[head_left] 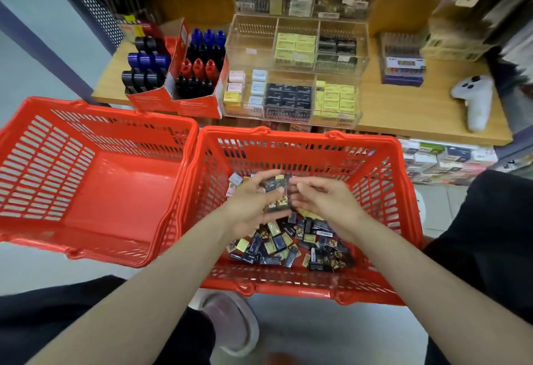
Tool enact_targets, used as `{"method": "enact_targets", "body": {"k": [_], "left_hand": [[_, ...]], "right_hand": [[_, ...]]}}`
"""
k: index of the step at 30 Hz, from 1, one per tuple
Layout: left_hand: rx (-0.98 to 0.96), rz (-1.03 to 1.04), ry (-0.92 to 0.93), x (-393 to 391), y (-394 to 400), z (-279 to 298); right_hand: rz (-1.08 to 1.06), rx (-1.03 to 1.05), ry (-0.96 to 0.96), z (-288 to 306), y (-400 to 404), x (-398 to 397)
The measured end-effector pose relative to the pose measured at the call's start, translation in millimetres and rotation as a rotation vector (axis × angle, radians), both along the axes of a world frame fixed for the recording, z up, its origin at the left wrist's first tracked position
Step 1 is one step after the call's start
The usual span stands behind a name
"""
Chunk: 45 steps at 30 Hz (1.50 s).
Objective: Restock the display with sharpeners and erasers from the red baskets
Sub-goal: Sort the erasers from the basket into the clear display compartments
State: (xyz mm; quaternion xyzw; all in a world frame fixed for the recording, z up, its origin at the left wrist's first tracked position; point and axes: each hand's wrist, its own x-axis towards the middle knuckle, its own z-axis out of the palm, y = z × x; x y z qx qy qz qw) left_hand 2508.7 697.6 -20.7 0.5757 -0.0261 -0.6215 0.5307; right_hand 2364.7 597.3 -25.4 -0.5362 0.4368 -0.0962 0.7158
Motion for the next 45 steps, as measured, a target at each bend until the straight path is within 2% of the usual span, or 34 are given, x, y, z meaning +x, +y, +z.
{"method": "enact_targets", "body": {"k": [1, 3, 6, 8, 12, 15, 18, 24, 27, 34, 37, 39, 42, 44, 45], "left_hand": [[0.022, 0.038, 0.030, 6.5, -2.3, -7.8], [0.072, 0.144, 0.112, 18.7, -5.4, -24.9], [0.113, 0.239, 0.177, 31.5, -6.2, -51.1], [0.133, 0.207, 0.158, 34.2, -1.9, -68.1], [0.177, 0.174, 0.146, 32.2, 10.4, -94.4], [0.191, 0.181, 0.163, 32.9, 11.4, -103.8], [0.216, 0.164, 0.119, 33.4, 11.6, -108.9], [0.251, 0.129, 0.031, 32.1, 14.4, -112.8], [0.293, 0.096, -0.016, 26.0, 16.6, -112.9], [0.325, 0.094, -0.033, 17.8, 28.5, -114.3], [0.343, 0.048, -0.048, 17.0, 28.1, -114.6], [0.326, 0.012, -0.086, 17.8, 27.1, -115.4], [0.293, -0.016, -0.101, 20.5, 25.2, -114.2], [0.272, -0.029, -0.100, 20.6, 22.9, -111.4], [0.259, -0.036, -0.101, 20.4, 21.2, -109.6]], "right_hand": [[-0.040, 0.010, 0.059, -13.1, -5.5, 1.4], [-0.030, -0.129, 0.320, -50.2, -17.2, -3.1], [0.279, -0.335, 0.667, -102.8, -19.0, -15.5], [0.459, -0.431, 0.738, -128.1, -10.4, -17.6], [0.732, -0.784, 0.910, -164.2, 9.6, -14.3], [0.726, -0.888, 0.939, -176.6, 13.5, -12.6], [0.714, -0.899, 0.937, -180.8, 12.4, -14.3], [0.666, -0.890, 0.801, -183.2, 6.0, -17.7], [0.733, -0.919, 0.749, -182.6, 9.0, -23.8], [0.830, -1.023, 0.953, -179.7, 20.4, -14.9], [0.824, -1.104, 0.897, -175.5, 20.5, -10.3], [0.716, -1.031, 0.820, -165.6, 12.7, -9.2], [0.430, -0.572, 0.519, -137.9, -6.8, 0.4], [0.339, -0.289, 0.332, -117.1, -12.8, 11.4], [0.346, -0.215, 0.264, -110.3, -12.9, 17.4]]}}
